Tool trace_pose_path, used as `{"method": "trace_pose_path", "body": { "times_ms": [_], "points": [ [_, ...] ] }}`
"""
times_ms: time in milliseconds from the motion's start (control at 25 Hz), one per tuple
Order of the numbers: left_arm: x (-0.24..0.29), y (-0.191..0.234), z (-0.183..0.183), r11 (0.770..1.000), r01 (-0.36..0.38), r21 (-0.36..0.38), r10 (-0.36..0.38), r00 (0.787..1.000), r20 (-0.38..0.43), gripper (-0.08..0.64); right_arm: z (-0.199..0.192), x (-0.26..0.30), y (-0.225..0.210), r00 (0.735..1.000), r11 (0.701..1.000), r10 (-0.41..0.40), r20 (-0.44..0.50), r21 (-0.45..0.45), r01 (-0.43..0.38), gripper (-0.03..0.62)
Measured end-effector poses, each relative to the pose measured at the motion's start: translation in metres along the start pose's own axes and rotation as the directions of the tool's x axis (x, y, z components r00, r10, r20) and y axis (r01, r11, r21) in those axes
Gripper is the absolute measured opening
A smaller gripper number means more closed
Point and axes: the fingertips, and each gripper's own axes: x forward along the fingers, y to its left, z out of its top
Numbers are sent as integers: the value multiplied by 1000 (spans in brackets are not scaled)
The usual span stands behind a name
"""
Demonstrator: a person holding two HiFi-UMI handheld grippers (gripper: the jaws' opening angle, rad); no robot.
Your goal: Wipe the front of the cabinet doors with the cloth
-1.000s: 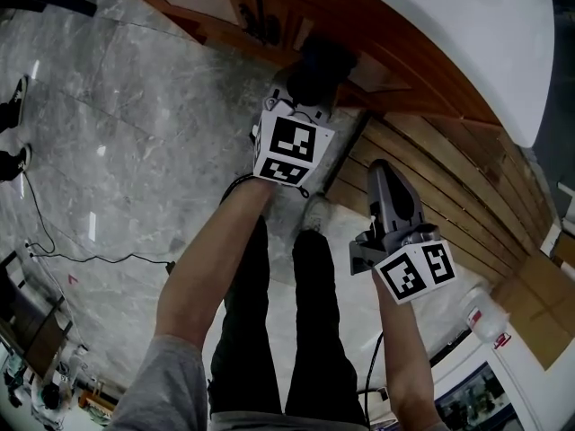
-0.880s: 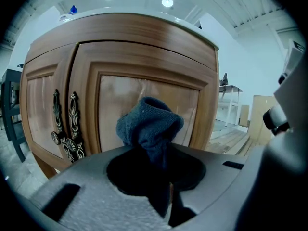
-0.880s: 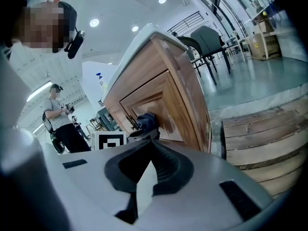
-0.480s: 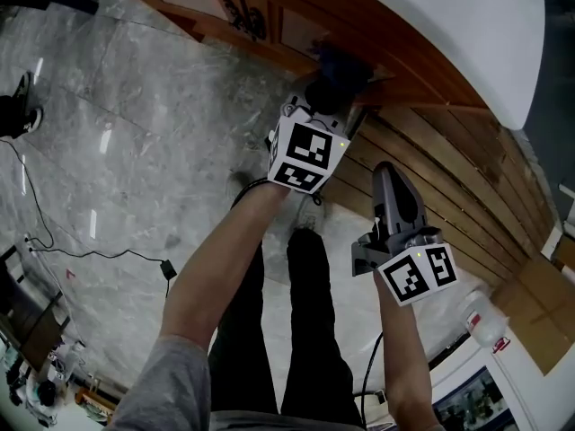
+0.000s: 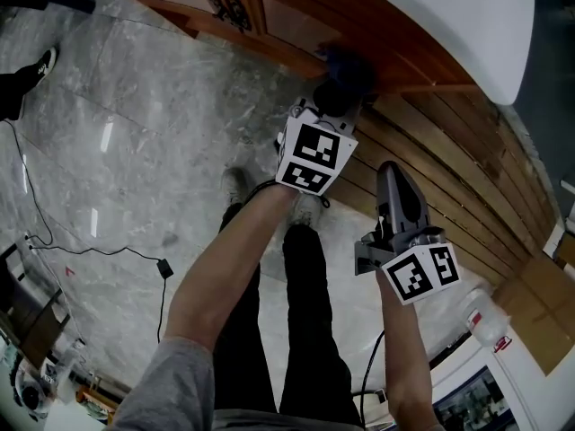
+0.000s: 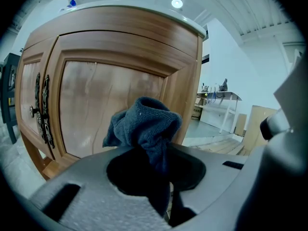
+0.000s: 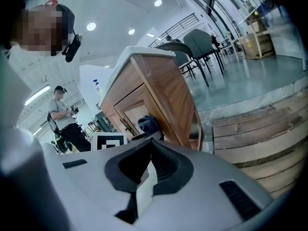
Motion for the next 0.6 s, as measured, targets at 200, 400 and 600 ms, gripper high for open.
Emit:
{"method": "trace_pose_path", "body": {
  "times_ms": [200, 400, 600],
  "points": [
    [-1, -14, -3, 1000, 26, 11, -26, 1000, -12, 78, -1, -3, 0, 1000, 1000, 5, 5, 9, -5, 12],
    [1, -40, -8, 996, 82, 42, -81, 996, -31, 78, 0, -6, 1, 1000, 1000, 8, 7, 4, -8, 12],
    [1, -52, -9, 993, 109, 40, -108, 994, -35, 78, 0, -12, 1, 1000, 1000, 9, 7, -3, -9, 12]
  ]
}}
